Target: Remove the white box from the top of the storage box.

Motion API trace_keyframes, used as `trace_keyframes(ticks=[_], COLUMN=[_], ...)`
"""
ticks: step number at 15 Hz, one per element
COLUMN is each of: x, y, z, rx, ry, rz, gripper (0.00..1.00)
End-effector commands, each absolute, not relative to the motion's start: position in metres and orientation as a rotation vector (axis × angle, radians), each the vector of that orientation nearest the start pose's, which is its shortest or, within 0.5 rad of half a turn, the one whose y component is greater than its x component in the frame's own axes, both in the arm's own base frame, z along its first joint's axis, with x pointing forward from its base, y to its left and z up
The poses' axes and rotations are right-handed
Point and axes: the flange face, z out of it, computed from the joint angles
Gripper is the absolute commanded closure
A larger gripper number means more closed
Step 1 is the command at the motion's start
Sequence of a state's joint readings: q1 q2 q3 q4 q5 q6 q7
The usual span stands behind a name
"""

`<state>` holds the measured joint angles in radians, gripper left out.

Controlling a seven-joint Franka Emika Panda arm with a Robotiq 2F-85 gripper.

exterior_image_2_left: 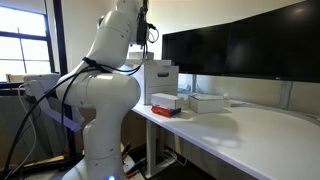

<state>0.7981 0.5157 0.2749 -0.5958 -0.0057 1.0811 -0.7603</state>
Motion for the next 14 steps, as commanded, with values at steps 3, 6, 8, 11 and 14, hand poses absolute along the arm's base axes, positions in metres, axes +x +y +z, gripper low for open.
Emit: trace_keyframes(ticks=[3, 6, 8, 11, 14], x=[0.349, 0.350, 0.356, 0.363, 0.366], y=[0.497, 0.498, 0.499, 0.501, 0.505], z=[0.707, 0.702, 0.693, 0.680, 0.670], rx=[2.118, 2.137, 2.130, 2.114, 2.114], ry=[2.543, 2.543, 2.511, 2.460, 2.423], rz=[-0.132, -0.159, -0.163, -0.155, -0.119], gripper=[0.00, 0.00, 0.00, 0.00, 0.00])
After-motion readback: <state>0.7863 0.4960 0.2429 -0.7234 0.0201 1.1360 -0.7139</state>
